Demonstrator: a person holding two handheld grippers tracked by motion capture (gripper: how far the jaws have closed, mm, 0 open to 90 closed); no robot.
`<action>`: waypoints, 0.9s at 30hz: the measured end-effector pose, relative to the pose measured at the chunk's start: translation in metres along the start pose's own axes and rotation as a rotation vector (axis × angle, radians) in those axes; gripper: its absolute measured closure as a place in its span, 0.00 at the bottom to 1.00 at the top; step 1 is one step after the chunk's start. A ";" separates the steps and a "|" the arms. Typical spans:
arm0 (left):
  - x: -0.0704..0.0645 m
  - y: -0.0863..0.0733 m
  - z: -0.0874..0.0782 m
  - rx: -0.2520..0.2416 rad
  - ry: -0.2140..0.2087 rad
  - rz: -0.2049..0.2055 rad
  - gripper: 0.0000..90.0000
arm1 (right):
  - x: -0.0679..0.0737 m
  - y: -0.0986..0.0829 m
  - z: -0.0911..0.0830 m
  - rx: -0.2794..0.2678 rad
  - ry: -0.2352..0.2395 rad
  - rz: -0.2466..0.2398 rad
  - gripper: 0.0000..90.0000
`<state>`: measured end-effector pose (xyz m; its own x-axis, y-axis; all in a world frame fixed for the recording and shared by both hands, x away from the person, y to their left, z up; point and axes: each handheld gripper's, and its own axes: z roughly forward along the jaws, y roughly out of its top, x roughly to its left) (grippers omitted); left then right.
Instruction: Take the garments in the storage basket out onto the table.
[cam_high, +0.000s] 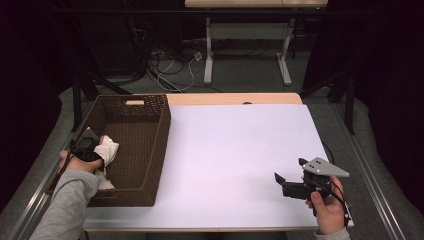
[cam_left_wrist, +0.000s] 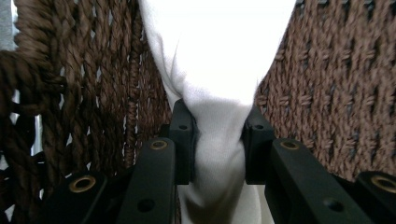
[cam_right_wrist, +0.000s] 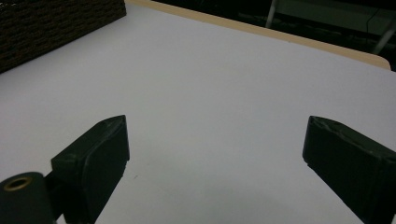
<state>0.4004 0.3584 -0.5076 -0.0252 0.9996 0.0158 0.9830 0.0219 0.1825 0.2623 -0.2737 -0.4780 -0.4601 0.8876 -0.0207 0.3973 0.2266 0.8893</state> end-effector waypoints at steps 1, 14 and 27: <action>-0.001 0.000 -0.001 -0.002 -0.004 -0.007 0.80 | 0.000 0.001 -0.001 0.006 0.000 0.002 0.08; -0.010 0.007 -0.027 -0.079 -0.018 0.022 0.80 | 0.000 0.001 -0.001 -0.006 -0.004 0.006 0.08; -0.019 0.020 -0.065 -0.154 -0.020 0.047 0.80 | 0.000 0.002 -0.003 -0.007 -0.005 0.001 0.08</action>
<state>0.4088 0.3381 -0.4409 0.0255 0.9996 0.0085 0.9434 -0.0269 0.3305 0.2611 -0.2748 -0.4753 -0.4558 0.8898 -0.0219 0.3925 0.2230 0.8923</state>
